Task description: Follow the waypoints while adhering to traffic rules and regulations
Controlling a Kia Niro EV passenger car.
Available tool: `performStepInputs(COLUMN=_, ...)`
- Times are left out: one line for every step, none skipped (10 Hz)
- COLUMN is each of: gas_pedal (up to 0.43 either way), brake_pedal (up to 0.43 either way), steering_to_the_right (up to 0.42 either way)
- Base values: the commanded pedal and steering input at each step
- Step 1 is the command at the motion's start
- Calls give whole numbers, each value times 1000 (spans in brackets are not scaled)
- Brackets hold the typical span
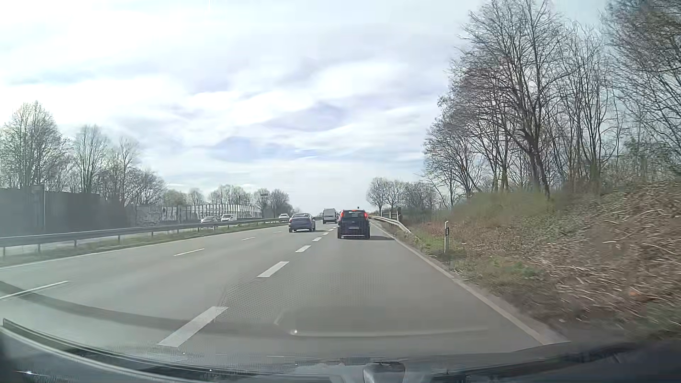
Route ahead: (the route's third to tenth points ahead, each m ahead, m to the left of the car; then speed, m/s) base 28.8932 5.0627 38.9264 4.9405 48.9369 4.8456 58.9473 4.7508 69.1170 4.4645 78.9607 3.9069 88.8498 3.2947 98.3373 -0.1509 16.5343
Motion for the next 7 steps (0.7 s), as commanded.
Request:
performStepInputs(gas_pedal=87, brake_pedal=0, steering_to_the_right=0)
performStepInputs(gas_pedal=98, brake_pedal=0, steering_to_the_right=1)
performStepInputs(gas_pedal=110, brake_pedal=0, steering_to_the_right=1)
performStepInputs(gas_pedal=110, brake_pedal=0, steering_to_the_right=0)
performStepInputs(gas_pedal=118, brake_pedal=0, steering_to_the_right=1)
performStepInputs(gas_pedal=118, brake_pedal=0, steering_to_the_right=0)
performStepInputs(gas_pedal=118, brake_pedal=0, steering_to_the_right=1)
